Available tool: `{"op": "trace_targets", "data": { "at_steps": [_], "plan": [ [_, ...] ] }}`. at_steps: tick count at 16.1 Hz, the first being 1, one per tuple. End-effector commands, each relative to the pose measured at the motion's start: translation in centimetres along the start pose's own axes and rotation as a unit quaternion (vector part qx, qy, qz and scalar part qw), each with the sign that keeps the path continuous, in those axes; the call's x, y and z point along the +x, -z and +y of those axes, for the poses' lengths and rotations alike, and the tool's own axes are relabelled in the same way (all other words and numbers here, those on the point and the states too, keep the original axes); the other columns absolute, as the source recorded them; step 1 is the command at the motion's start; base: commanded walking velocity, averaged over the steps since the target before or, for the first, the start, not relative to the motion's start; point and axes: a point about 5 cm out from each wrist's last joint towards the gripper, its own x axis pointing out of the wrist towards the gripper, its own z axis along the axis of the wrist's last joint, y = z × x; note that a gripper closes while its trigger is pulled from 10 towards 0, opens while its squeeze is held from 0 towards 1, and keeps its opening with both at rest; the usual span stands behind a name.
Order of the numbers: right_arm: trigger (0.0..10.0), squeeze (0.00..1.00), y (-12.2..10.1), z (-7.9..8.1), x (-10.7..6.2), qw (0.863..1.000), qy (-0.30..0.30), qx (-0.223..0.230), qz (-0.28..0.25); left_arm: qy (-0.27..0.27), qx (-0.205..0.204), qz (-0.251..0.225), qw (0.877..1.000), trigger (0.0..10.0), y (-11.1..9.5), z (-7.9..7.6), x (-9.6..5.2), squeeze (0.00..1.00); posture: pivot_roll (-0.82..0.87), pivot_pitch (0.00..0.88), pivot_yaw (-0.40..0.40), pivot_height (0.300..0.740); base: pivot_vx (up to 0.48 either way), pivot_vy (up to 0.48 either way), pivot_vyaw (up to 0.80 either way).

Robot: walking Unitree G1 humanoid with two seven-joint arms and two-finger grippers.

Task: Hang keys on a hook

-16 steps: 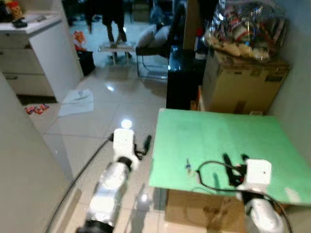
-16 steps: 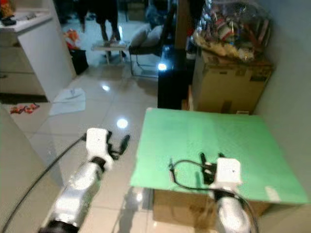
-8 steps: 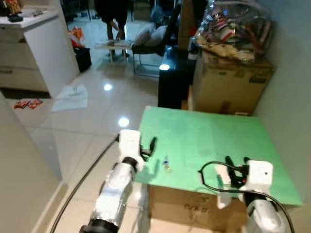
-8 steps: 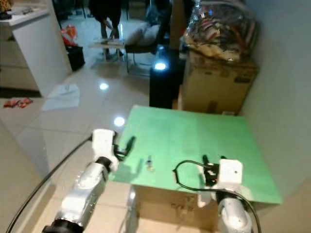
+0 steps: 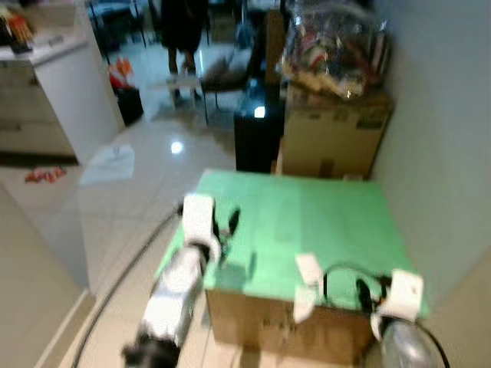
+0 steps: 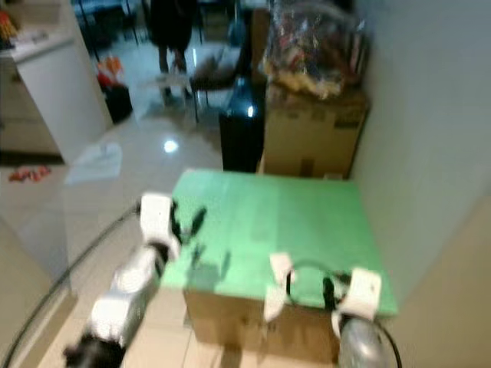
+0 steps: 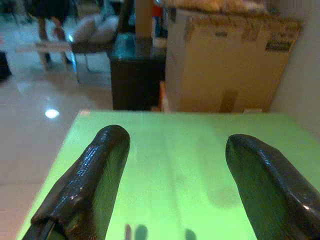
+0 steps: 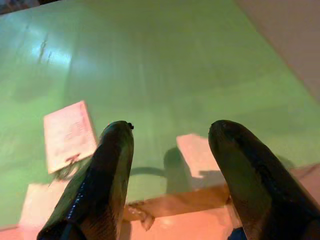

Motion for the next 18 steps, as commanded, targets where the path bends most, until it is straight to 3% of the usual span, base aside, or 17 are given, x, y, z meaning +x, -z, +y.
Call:
{"op": "trace_targets", "data": {
  "at_steps": [1,2,3,4,6,8,11,13,16,18],
  "plan": [
    [10.0,0.00,-1.2,1.5,-0.4,0.996,-0.024,-0.067,-0.058,-0.003,0.027,0.000,1.000,10.0,0.2,1.4,-0.8,0.00,-0.16,0.000,0.039,0.740,0.000,0.000,0.00],
    [10.0,0.00,-2.3,1.7,-1.5,0.986,-0.026,-0.123,-0.114,-0.005,0.038,-0.001,0.999,10.0,0.6,2.1,-1.8,0.00,-0.16,0.000,0.039,0.740,0.000,0.000,0.00],
    [10.0,0.00,-3.0,1.7,-2.6,0.976,-0.031,-0.149,-0.154,-0.025,0.024,0.016,0.999,10.0,1.7,3.5,-3.3,0.00,-0.17,0.000,0.039,0.740,0.000,0.000,0.00],
    [10.0,0.00,-3.2,1.5,-3.4,0.971,-0.031,-0.158,-0.175,-0.056,0.005,0.041,0.998,10.0,3.2,4.8,-5.0,0.00,-0.17,0.000,0.035,0.740,0.000,0.000,0.00],
    [10.0,0.00,-3.1,1.1,-4.2,0.969,-0.035,-0.161,-0.184,-0.070,0.001,0.059,0.996,10.0,4.7,5.1,-6.6,0.00,-0.17,0.000,0.008,0.740,0.000,0.000,0.00],
    [10.0,0.00,-2.6,1.2,-4.1,0.968,-0.051,-0.173,-0.172,-0.047,0.007,0.054,0.997,10.0,5.0,3.2,-5.7,0.00,-0.17,0.000,-0.015,0.740,0.000,0.000,0.00],
    [10.0,0.00,-3.0,1.2,-3.9,0.969,-0.050,-0.168,-0.172,-0.048,-0.004,0.041,0.998,10.0,4.2,2.9,-5.1,0.00,-0.18,0.000,-0.020,0.740,0.381,0.000,0.00],
    [10.0,0.00,-3.3,1.4,-3.6,0.970,-0.052,-0.161,-0.173,-0.019,0.017,0.000,1.000,10.0,2.5,1.5,-4.3,0.00,-0.18,0.000,-0.015,0.740,0.439,0.000,0.00],
    [10.0,0.00,-2.8,1.3,-3.4,0.978,-0.044,-0.131,-0.157,0.007,0.029,-0.019,0.999,10.0,1.7,0.6,-3.8,0.00,-0.18,0.000,-0.003,0.740,0.441,0.000,0.00],
    [10.0,0.00,-1.9,1.0,-2.9,0.988,-0.035,-0.087,-0.121,0.009,0.027,-0.018,0.999,10.0,1.6,0.5,-3.8,0.00,-0.19,0.000,0.005,0.740,0.454,0.000,0.00]
  ]
}}
